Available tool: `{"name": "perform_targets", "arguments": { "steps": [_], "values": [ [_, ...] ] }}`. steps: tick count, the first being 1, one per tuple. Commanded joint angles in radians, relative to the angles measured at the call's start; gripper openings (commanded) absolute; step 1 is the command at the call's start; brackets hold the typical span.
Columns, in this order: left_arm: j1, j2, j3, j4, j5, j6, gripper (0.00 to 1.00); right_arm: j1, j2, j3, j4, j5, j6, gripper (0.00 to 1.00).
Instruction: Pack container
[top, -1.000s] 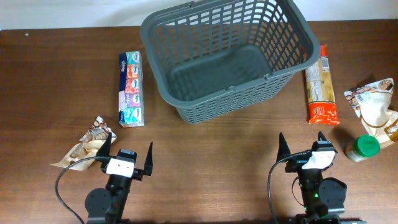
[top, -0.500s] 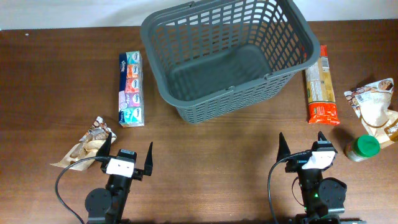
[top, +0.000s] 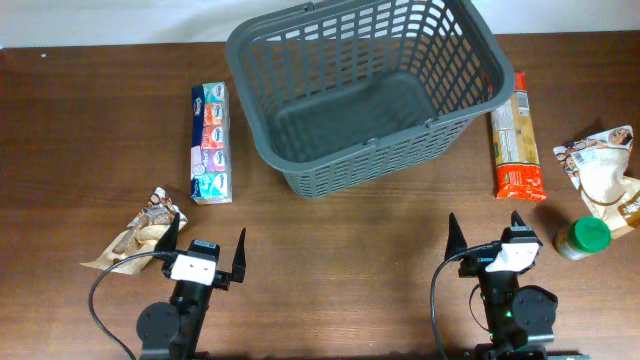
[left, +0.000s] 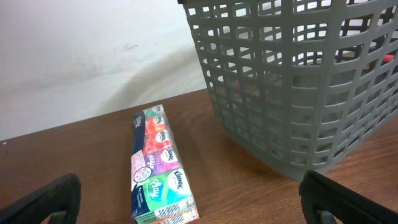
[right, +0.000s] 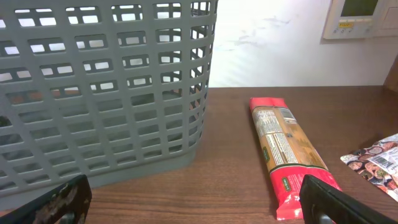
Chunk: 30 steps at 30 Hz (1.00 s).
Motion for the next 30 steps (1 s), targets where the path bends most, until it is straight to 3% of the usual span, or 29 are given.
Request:
{"name": "perform_targets", "arguments": {
  "steps": [1, 21, 25, 27, 30],
  "values": [
    [0.005, -0.009, -0.008, 0.000, -0.004, 0.016, 0.99, 0.005, -0.012, -0.011, 0.000, -0.009, 0.004, 0.99],
    [0.005, -0.009, -0.008, 0.000, -0.001, 0.016, 0.99, 0.005, -0.012, -0.011, 0.000, -0.009, 0.004, 0.99],
    [0.005, -0.009, -0.007, 0.004, 0.082, 0.015, 0.99, 0.006, -0.012, -0.011, 0.001, -0.009, 0.004, 0.99],
    [0.005, -0.009, -0.006, 0.005, 0.119, -0.038, 0.99, 0.006, -0.012, -0.011, 0.000, -0.009, 0.004, 0.99],
    [0.005, -0.009, -0.006, 0.019, 0.314, -0.262, 0.99, 0.007, -0.012, -0.011, 0.000, -0.032, 0.072, 0.99]
  ]
}}
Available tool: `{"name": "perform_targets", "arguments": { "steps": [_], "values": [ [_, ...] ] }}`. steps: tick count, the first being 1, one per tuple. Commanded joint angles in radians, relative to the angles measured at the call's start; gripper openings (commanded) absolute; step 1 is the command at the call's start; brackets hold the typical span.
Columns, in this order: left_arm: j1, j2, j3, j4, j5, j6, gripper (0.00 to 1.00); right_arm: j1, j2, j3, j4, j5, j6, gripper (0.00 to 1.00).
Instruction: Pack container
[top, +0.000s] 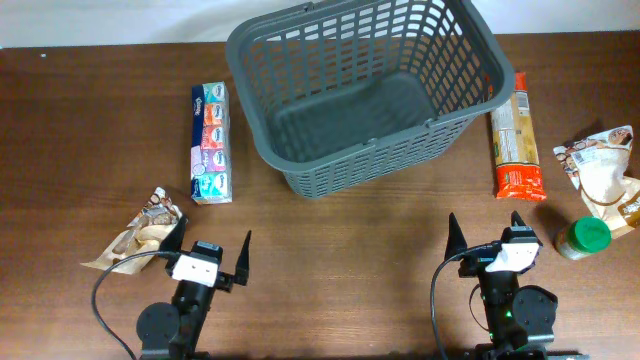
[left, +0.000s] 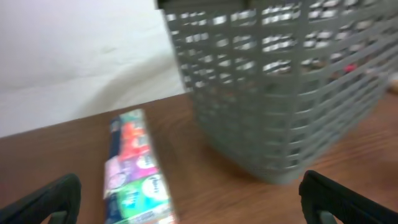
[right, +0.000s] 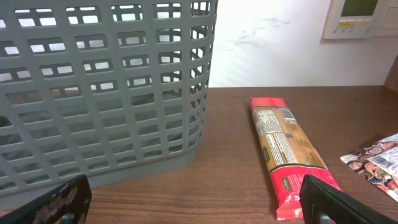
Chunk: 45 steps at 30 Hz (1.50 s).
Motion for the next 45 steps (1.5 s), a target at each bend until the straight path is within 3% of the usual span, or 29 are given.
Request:
{"name": "perform_targets", "arguments": {
  "steps": [1, 4, 7, 9, 14, 16, 21, 27, 30, 35, 38, 45],
  "values": [
    [0.005, -0.009, -0.006, 0.012, 0.287, -0.244, 0.99, 0.007, -0.012, -0.011, 0.003, -0.045, 0.121, 0.99],
    [0.005, -0.009, -0.006, 0.001, 0.545, -0.283, 0.99, 0.007, -0.010, -0.011, 0.009, -0.102, 0.308, 0.99],
    [0.005, -0.009, -0.006, -0.008, 0.685, -0.285, 0.99, 0.007, -0.010, -0.011, 0.018, -0.205, 0.471, 0.99],
    [0.005, -0.009, -0.006, -0.007, 0.728, -0.307, 0.99, 0.007, -0.010, -0.007, 0.018, -0.280, 0.514, 0.99],
    [0.005, -0.009, 0.030, -0.004, 0.769, -0.535, 0.99, 0.007, -0.010, 0.018, 0.018, -0.587, 0.713, 0.99],
    [0.005, -0.009, 0.099, -0.010, 0.818, -0.541, 0.99, 0.007, -0.010, 0.039, 0.018, -0.709, 0.719, 0.99],
    [0.005, -0.002, 0.292, -0.039, 0.760, -0.527, 0.99, 0.006, -0.009, 0.148, 0.018, -0.732, 0.718, 0.99],
    [0.005, 0.093, 0.631, -0.364, 0.575, -0.442, 0.99, 0.006, 0.069, 0.423, -0.010, -0.721, 0.572, 0.99],
    [0.005, 0.145, 0.811, -0.433, 0.459, -0.442, 0.99, 0.006, 0.201, 0.639, -0.141, -0.722, 0.519, 0.99],
    [0.005, 0.156, 0.912, -0.374, 0.460, -0.478, 0.99, 0.007, 0.393, 0.863, -0.261, -0.919, 0.533, 0.99],
    [0.005, 0.156, 0.916, -0.315, 0.515, -0.552, 0.99, 0.007, 0.452, 0.883, -0.260, -1.231, 0.552, 0.99],
    [0.005, 0.182, 0.939, -0.206, 0.507, -0.609, 0.99, 0.007, 0.529, 0.902, -0.219, -1.261, 0.582, 0.99]
  ]
}}
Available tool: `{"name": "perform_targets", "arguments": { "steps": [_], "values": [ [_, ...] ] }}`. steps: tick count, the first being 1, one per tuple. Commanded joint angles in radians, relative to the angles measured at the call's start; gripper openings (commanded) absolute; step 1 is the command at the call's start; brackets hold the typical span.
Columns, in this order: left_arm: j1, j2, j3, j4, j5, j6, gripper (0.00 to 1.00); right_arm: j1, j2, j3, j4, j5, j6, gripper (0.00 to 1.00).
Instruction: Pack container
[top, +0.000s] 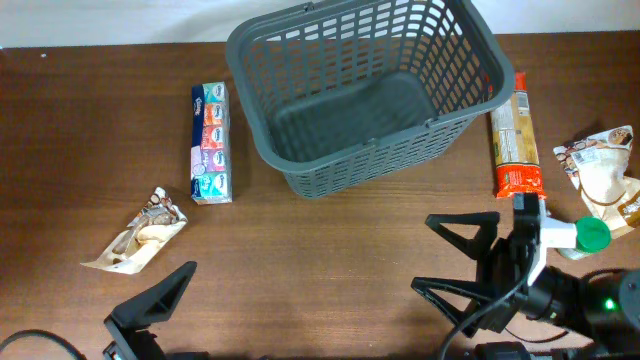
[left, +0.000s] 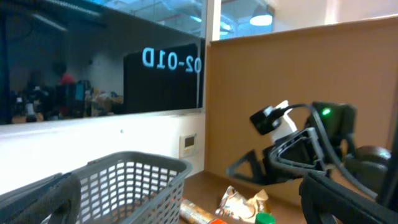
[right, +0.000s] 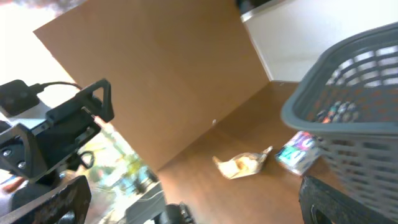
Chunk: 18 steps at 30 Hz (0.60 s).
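The grey mesh basket (top: 365, 90) stands empty at the back centre. Left of it lies a tissue pack (top: 210, 143), with a snack bag (top: 135, 240) nearer the front. On its right lie a long pasta packet (top: 517, 135), a crumpled bag (top: 600, 165) and a green-lidded jar (top: 590, 235). My right gripper (top: 440, 262) is raised at the front right, open and empty, pointing left. My left gripper (left: 193, 208) is open and empty, facing right toward the basket (left: 118, 180); one of its fingers (top: 155, 300) shows at the front left corner.
The right wrist view looks left past the basket (right: 354, 118) to the tissue pack (right: 298, 149), the snack bag (right: 242, 163) and the left arm (right: 56, 130). A brown board (right: 168, 74) stands beyond the table. The right arm (left: 298, 149) is raised over the table's right side.
Both arms have left their low spots at the front edge and risen. The left gripper now faces right and the right gripper faces left. No object has moved.
Both grippers stood open at the front edge, pointing at the basket. A second later the left one had swung slightly while the right stayed still. Now both are lifted and turned toward each other, still empty, with all items where they were.
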Motion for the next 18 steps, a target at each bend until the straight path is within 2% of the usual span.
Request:
{"name": "perform_targets", "arguments": {
  "steps": [1, 4, 6, 7, 8, 10, 11, 14, 18],
  "values": [
    [0.003, 0.048, 0.042, -0.003, 0.008, -0.058, 0.99, 0.005, 0.027, 0.045, 0.023, -0.083, 0.034, 0.99],
    [0.015, 0.108, 0.130, -0.128, -0.017, -0.056, 1.00, 0.005, 0.051, 0.140, 0.003, 0.016, 0.070, 0.99],
    [0.044, 0.163, 0.227, -0.304, -0.077, -0.040, 1.00, 0.005, 0.083, 0.231, -0.066, 0.090, 0.070, 0.99],
    [0.075, 0.214, 0.318, -0.459, -0.127, 0.010, 1.00, 0.005, 0.126, 0.329, -0.182, 0.156, 0.050, 0.99],
    [0.082, 0.224, 0.339, -0.489, -0.137, 0.024, 1.00, 0.005, 0.135, 0.349, -0.210, 0.168, 0.042, 0.99],
    [0.130, 0.299, 0.481, -0.669, -0.193, 0.109, 1.00, 0.005, 0.200, 0.480, -0.385, 0.236, -0.037, 0.99],
    [0.156, 0.351, 0.580, -0.757, -0.233, 0.160, 1.00, 0.005, 0.263, 0.606, -0.558, 0.324, -0.115, 0.99],
    [0.166, 0.434, 0.722, -0.849, -0.312, 0.168, 1.00, 0.006, 0.380, 0.830, -0.843, 0.562, -0.223, 0.99],
    [0.166, 0.551, 0.850, -1.001, -0.276, 0.156, 0.99, 0.006, 0.563, 1.176, -1.207, 0.895, -0.325, 0.99]
  ]
}}
